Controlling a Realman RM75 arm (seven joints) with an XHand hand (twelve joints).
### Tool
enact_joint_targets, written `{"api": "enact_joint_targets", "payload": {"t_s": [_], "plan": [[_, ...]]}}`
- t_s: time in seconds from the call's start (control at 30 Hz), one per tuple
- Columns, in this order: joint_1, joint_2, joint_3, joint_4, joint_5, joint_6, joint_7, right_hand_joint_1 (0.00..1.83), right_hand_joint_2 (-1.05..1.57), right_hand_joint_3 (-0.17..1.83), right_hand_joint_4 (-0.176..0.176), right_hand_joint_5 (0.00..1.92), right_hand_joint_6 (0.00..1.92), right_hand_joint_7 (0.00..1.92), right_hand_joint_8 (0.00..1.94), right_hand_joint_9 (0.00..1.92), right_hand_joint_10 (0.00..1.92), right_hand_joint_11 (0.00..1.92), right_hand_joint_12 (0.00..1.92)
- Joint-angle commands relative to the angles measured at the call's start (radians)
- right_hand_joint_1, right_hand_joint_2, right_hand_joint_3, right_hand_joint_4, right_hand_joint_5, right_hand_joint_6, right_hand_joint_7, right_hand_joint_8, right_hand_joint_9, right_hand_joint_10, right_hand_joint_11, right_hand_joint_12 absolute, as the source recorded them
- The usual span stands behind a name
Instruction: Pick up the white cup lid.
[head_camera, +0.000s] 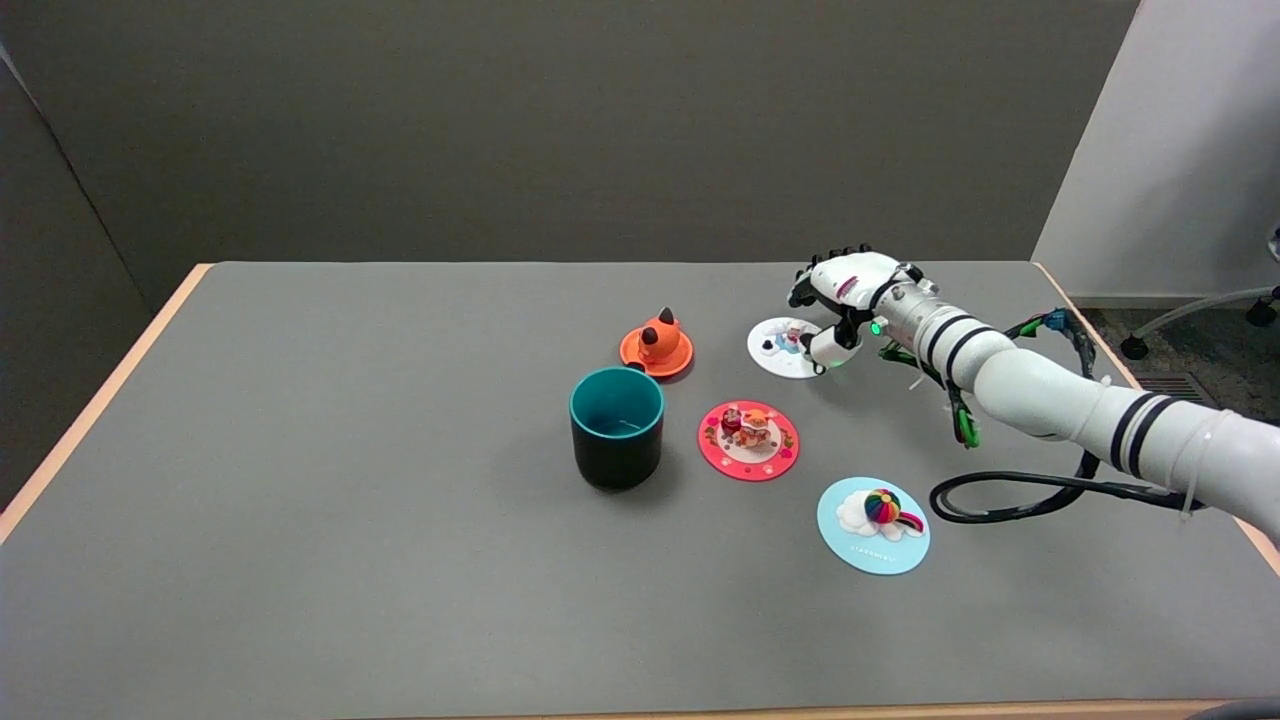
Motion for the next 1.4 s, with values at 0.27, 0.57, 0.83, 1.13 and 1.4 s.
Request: {"api": "enact_joint_targets", "payload": {"t_s": [0.27,0.57,0.83,1.13,1.4], "plan": [[0.003,-0.003,0.002,-0.02,0.002,-0.016,0.001,0.91,0.69,0.86,-0.121,0.61,0.18,0.62,0.37,0.57,0.25,0.37,0.2],[-0.004,-0.017,0.001,-0.012,0.0,-0.01,0.001,0.91,0.74,0.81,-0.108,0.65,0.25,0.53,0.48,0.56,0.28,0.37,0.18],[-0.011,-0.027,0.001,0.006,0.0,-0.005,0.001,0.91,0.75,0.78,-0.1,0.66,0.27,0.5,0.53,0.54,0.31,0.37,0.18],[-0.015,-0.027,0.008,0.011,0.0,-0.005,0.001,0.92,0.78,0.76,-0.082,0.65,0.31,0.48,0.57,0.54,0.35,0.38,0.17],[-0.015,-0.027,0.009,0.012,-0.002,0.0,0.001,0.96,0.85,0.71,-0.059,0.63,0.38,0.41,0.7,0.52,0.47,0.39,0.17]]}}
